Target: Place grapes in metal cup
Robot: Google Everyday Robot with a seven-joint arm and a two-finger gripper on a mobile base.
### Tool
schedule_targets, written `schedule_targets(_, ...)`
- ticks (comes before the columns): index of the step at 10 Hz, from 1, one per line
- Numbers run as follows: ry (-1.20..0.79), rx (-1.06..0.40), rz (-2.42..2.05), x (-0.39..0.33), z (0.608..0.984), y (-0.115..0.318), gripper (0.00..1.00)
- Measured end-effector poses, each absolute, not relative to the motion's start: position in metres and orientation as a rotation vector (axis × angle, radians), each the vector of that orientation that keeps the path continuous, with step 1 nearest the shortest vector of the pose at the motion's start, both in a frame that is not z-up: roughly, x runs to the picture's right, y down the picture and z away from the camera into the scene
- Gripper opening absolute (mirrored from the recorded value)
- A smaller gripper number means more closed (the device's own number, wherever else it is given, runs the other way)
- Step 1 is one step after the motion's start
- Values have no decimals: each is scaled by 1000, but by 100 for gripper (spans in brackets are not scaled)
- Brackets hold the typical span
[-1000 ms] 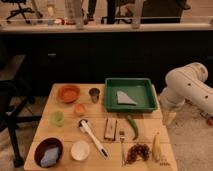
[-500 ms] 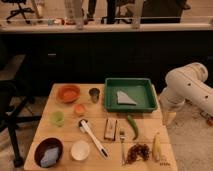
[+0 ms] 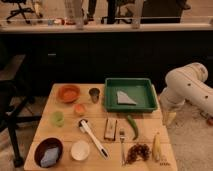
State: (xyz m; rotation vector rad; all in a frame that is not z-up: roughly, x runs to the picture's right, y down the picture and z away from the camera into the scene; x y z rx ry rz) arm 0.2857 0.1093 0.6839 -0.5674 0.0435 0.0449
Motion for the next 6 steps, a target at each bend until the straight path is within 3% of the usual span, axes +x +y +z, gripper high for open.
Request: schedule_targets(6,43,-547,26,267,676,162,80)
